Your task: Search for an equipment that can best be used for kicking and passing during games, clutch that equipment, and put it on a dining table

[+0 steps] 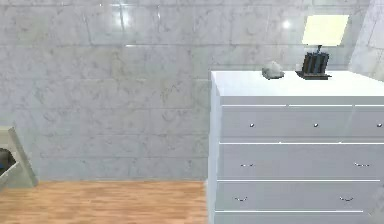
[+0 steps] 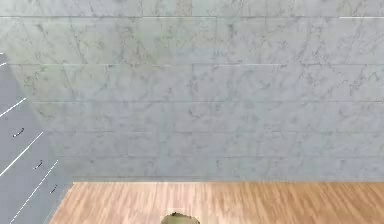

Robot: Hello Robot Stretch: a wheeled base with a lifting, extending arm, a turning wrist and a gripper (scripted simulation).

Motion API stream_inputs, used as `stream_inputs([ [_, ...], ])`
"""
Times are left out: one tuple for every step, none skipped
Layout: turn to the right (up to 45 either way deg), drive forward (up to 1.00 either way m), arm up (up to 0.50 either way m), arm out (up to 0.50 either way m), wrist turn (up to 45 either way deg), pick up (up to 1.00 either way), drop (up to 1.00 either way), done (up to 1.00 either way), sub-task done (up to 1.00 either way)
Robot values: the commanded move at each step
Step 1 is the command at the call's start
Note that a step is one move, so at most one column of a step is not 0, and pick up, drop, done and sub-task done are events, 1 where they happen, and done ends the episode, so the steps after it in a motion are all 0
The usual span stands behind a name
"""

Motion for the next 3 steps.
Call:
stream_inputs([
  [-24.0, 0.0, 0.0, 0.0, 0.0, 0.0, 0.0, 0.0, 0.0],
  [0.0, 0.05, 0.0, 0.0, 0.0, 0.0, 0.0, 0.0, 0.0],
  [-45.0, 0.0, 0.0, 0.0, 0.0, 0.0, 0.0, 0.0, 0.0],
])
